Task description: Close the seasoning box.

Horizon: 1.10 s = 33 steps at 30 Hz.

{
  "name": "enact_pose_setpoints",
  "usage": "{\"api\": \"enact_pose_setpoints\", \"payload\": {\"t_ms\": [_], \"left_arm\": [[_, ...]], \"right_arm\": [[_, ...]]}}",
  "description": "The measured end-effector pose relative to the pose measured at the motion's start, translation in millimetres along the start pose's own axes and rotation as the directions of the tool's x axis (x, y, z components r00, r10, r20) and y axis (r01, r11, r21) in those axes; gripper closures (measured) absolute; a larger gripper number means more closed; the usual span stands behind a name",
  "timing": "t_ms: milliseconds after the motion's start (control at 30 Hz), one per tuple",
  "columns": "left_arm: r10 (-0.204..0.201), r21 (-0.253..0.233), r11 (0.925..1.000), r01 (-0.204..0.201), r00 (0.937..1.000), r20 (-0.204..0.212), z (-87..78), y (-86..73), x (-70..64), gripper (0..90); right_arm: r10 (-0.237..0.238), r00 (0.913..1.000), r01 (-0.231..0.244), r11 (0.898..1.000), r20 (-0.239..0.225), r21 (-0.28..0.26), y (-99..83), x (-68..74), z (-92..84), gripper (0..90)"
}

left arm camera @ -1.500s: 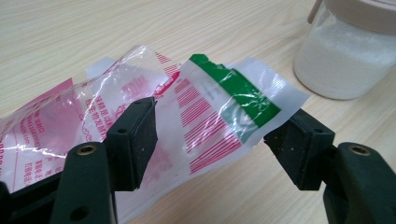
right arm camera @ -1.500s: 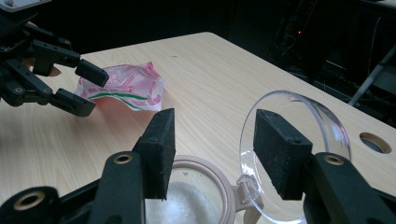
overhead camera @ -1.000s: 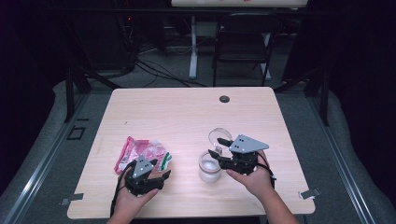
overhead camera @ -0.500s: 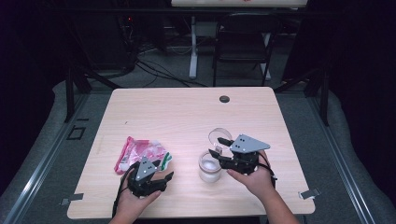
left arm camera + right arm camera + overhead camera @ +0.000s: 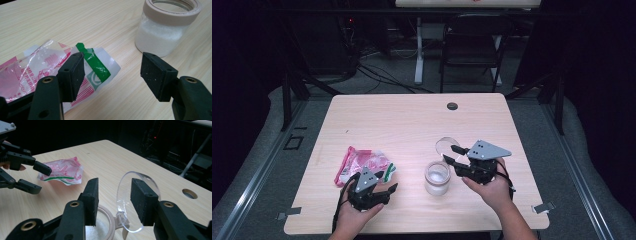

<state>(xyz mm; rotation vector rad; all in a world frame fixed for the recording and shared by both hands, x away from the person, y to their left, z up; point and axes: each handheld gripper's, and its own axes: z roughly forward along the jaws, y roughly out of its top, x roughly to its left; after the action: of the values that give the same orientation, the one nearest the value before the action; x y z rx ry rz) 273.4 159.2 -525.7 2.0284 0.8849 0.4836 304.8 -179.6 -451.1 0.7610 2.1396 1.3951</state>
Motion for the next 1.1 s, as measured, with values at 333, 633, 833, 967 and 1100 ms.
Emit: {"api": "enact_pose_setpoints", "payload": {"t_ms": [333,633,833,967,1100], "left_arm": [[0.002,0.000,1.0000,-0.002,1.0000,-0.004,0.4,-0.6,0.0,36.2],[0.001,-0.003,1.0000,-0.001,1.0000,-0.007,0.0,-0.4,-0.3,36.6],[0.004,0.000,1.0000,-0.004,0.9999,-0.010,-0.5,-0.9,0.5,36.8],[0.002,0.001,1.0000,-0.002,0.9999,-0.013,-0.9,-1.8,0.3,37.6],[-0.003,-0.006,1.0000,0.002,0.9997,-0.023,-3.2,-3.2,0.5,38.8]], "right_arm": [[0.027,0.9990,-0.027,1.000,0.036,-0.008,0.2,-14.6,-11.1,65.7],[0.047,0.9963,-0.047,0.999,0.072,-0.004,-2.8,-24.5,-14.7,72.6],[0.070,0.9929,-0.071,0.997,0.097,0.010,-9.6,-33.4,-13.8,79.9],[0.085,0.9894,-0.087,0.996,0.118,0.014,-12.5,-38.7,-14.7,86.9],[0.108,0.9854,-0.111,0.994,0.131,0.012,-15.8,-46.0,-14.8,90.0]]}}
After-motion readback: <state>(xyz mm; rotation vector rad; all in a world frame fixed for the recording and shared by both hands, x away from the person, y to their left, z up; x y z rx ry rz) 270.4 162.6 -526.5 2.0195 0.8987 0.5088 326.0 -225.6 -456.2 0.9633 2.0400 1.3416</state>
